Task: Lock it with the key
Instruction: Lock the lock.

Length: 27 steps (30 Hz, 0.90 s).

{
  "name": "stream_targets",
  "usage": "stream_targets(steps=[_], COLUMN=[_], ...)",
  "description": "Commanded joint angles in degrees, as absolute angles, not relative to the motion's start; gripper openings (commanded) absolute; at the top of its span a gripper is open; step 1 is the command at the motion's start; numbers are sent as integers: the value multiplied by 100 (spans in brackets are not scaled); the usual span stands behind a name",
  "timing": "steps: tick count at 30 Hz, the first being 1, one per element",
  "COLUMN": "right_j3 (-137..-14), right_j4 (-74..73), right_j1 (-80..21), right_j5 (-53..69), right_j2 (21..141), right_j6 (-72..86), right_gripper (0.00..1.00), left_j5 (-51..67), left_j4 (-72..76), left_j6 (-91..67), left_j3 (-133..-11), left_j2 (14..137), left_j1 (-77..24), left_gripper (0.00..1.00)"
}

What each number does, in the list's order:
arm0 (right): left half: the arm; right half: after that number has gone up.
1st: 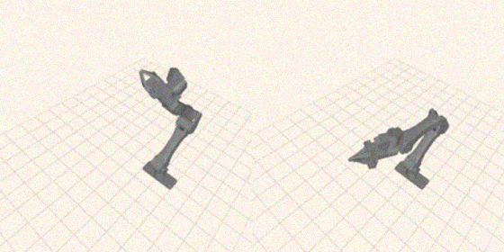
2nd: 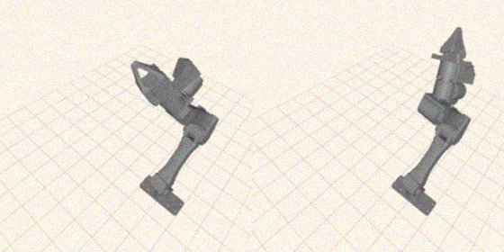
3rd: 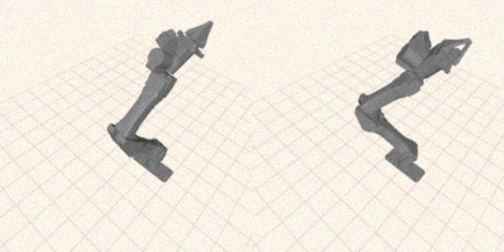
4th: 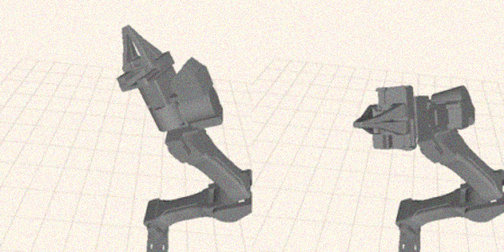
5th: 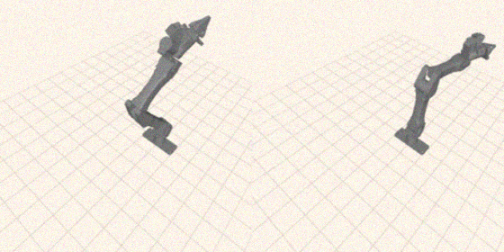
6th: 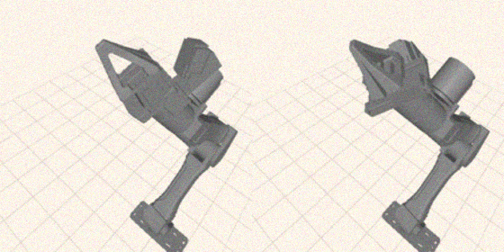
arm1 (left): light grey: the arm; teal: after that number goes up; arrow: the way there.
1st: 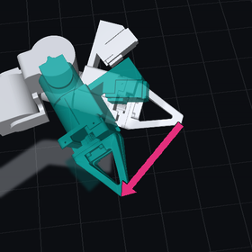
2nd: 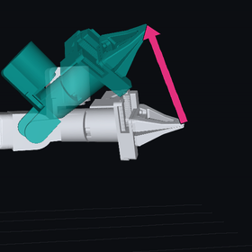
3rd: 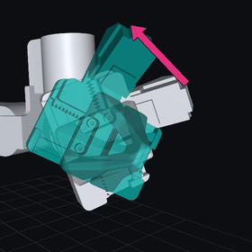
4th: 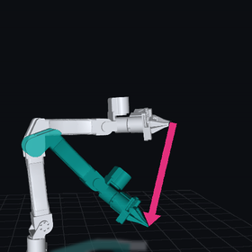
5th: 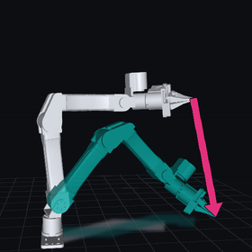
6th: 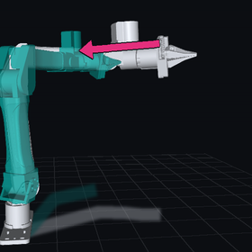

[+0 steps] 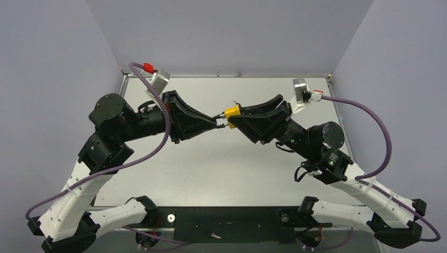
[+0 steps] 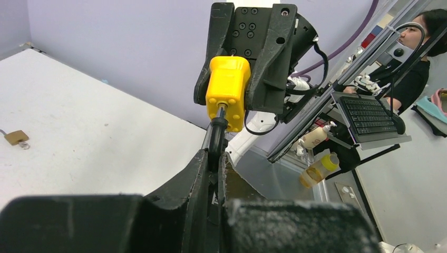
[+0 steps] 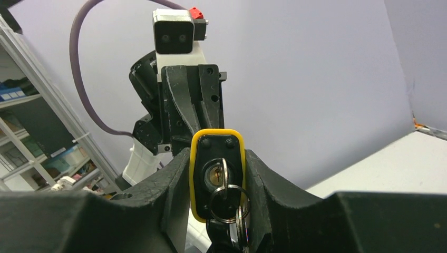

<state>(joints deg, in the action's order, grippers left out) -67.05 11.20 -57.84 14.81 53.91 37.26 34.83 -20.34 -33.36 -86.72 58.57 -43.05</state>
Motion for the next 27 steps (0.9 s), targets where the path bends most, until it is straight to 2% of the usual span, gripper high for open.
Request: stream_targets(steps=[1, 11, 27], right_j3=[-6373, -6738, -6810], right_j4=[1163, -215, -635], right_j1=[-6134, -6481, -6882], right_j5=[2718, 1955, 1293], right_j2=[6086, 6202, 6325], right_j6=[4333, 3276, 2939], right_gripper=[0, 0, 0], left_j5=[2970, 3552, 3891], left_j4=[-1679, -1383, -199], left_j6=[-3066, -3879, -5082], left_j3=[-8851, -8956, -8611], left_j2=[6236, 6213, 6356], left_j1=[-4555, -4173, -3813], left_gripper=[0, 0, 0])
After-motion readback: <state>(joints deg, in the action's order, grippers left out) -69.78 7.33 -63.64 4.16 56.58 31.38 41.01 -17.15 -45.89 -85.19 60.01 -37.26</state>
